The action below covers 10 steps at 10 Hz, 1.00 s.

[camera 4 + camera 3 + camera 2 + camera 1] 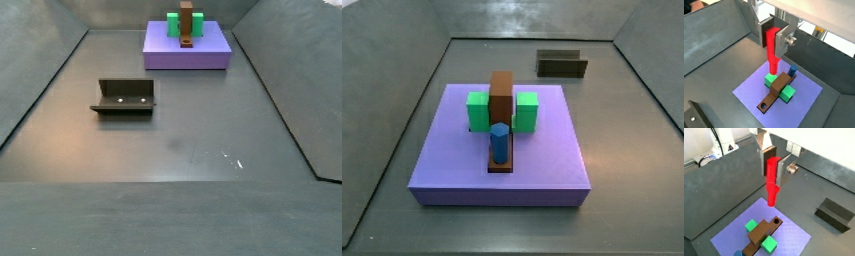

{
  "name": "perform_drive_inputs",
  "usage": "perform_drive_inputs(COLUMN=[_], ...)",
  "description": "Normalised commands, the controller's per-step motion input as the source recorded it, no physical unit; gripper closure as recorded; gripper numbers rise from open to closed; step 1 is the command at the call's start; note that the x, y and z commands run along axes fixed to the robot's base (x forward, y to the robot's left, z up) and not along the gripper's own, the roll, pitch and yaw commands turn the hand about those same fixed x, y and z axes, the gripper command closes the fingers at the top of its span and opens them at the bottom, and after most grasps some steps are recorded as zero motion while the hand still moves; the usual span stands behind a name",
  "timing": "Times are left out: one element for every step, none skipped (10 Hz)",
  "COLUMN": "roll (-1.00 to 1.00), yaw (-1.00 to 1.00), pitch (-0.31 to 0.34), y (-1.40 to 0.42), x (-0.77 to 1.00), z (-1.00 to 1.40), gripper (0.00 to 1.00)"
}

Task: Pick up the red object. Move up. Move to above the board. Insert the red object.
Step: Insert the red object.

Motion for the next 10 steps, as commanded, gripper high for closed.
perform_drive_inputs(roll=[0.0, 0.0, 0.0, -0.02, -0.05, -0.04, -0.04, -0.03, 0.0, 0.0], yaw=[0.0, 0.0, 0.0, -0.01, 0.0, -0.02, -0.03, -0.07, -0.08, -0.08], pitch=[0.0, 0.0, 0.0, 0.0, -0.023, -0.041, -0.04, -0.04, -0.039, -0.034], y=[-0.01, 0.04, 0.29, 0.43, 0.39, 0.25, 0.17, 0.1, 0.02, 0.0], x=[0.02, 0.0, 0.0, 0.0, 0.0, 0.0, 0.0, 0.0, 0.01, 0.02], z=[0.0, 0.0, -0.13, -0.25, -0.37, -0.4, -0.39, -0.44, -0.55, -0.57], gripper=[1.0, 1.0, 1.0, 1.0, 1.0, 1.0, 1.0, 1.0, 1.0, 1.0])
